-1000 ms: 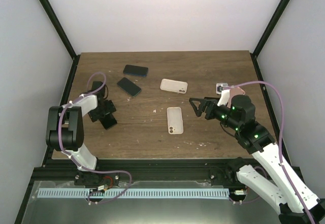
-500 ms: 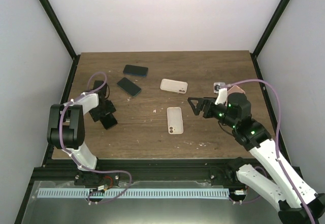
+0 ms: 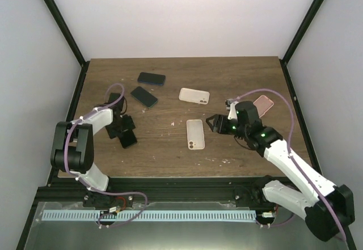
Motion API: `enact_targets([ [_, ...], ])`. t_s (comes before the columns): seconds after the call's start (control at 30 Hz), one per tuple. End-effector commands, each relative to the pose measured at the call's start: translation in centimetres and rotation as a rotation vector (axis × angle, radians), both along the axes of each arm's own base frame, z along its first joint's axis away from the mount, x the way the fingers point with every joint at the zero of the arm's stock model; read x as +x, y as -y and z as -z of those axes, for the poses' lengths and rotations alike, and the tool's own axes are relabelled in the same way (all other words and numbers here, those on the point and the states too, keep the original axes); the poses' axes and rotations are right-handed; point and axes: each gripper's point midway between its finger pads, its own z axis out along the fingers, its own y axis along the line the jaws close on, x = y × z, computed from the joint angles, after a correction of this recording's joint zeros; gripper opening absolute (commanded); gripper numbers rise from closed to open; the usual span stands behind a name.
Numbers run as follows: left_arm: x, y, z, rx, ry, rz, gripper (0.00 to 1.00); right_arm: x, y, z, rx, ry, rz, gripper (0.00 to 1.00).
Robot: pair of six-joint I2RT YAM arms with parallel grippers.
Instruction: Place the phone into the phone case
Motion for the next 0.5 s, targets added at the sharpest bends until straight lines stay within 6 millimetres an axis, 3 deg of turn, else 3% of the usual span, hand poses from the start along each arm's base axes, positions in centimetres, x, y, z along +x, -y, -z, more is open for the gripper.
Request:
enact_targets([
  [0.0, -0.2, 3.2, -1.4, -0.094, 0.041, 0.103, 0.62, 0.4, -0.2, 3.1, -0.012, -0.071, 0.004, 0.59],
  [0.2, -0.4, 7.3, -4.0, -0.206, 0.139, 0.216, 0.61, 1.2, -0.2, 8.8, -0.083, -0.184, 0.028, 0.39],
  [0.47, -2.0, 10.9, -6.9, -0.32, 0.203, 0.334, 0.59, 2.6, -0.9, 13.3, -0.14, -0.264, 0.03, 0.34],
])
